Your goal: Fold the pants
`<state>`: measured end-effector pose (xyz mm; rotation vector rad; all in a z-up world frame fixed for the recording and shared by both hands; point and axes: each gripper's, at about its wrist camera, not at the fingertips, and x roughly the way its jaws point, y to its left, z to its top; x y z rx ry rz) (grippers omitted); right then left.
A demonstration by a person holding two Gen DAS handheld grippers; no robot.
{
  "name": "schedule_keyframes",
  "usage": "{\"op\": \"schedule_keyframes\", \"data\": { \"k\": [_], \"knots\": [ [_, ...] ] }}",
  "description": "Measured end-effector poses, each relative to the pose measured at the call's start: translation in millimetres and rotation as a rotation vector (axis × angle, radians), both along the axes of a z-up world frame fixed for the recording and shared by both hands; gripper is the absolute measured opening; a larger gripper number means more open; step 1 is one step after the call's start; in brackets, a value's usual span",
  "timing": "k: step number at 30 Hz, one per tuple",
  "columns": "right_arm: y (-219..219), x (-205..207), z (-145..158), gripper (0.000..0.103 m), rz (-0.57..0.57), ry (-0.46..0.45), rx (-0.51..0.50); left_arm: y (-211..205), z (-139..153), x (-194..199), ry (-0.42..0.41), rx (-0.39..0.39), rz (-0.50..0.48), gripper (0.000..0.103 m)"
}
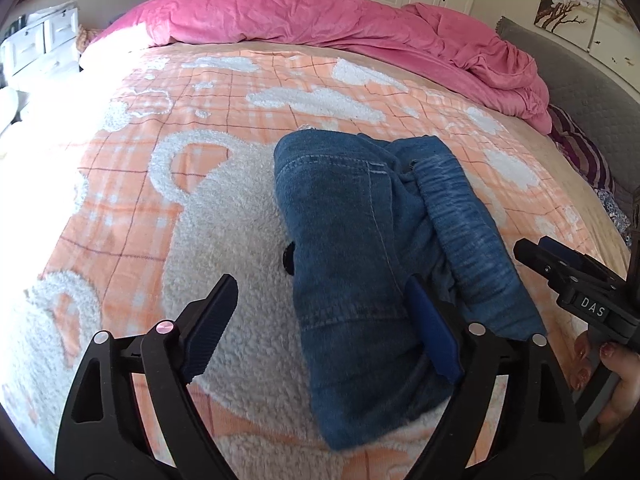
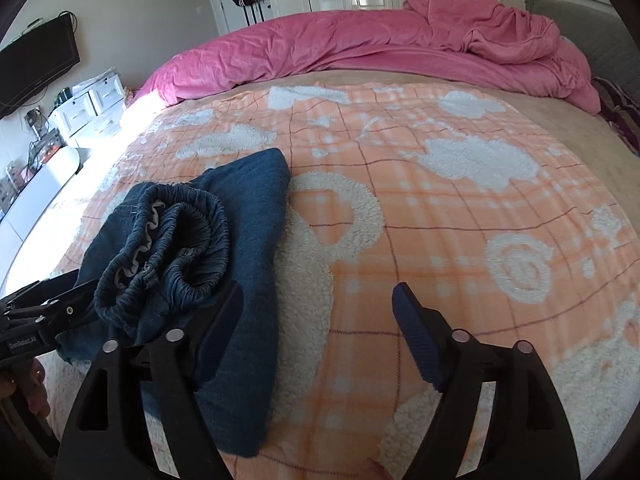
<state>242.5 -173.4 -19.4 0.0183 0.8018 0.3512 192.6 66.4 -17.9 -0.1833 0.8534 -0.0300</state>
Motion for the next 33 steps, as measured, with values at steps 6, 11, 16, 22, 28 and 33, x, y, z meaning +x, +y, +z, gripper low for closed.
{"op": "schedule_keyframes", "data": {
  "k": [6,11,16,22,28,33],
  "knots": [
    [-3.1,-25.6,10.2,0.092,-0.004,-0.072,-0.036,-6.4,6.3,-24.5,-0.043,0.042,-0.001,0.088],
    [-12.4,-50.9,15.1,0.093,0.005,-0.1,0.025,-12.2,9.1,-48.6,-0.065,0.041,0.002,0.093],
    [-22.9,-81.6,23.8,0.098,-0.002,-0.146,0.075,-23.5,14.0,-73.4,-0.107,0.076,-0.001,0.093],
    [-28.1,-107.4,22.3,0.098,-0.006,-0.161,0.062,-28.9,17.7,-106.2,-0.137,0.07,0.012,0.093],
    [-34.5,-130.0,16.6,0.098,-0.011,-0.153,0.054,-32.2,15.6,-129.4,-0.139,0.062,0.02,0.093],
    [-37.3,-148.3,18.3,0.098,-0.003,-0.192,0.047,-37.3,13.0,-143.4,-0.139,0.072,0.023,0.093]
  ]
}}
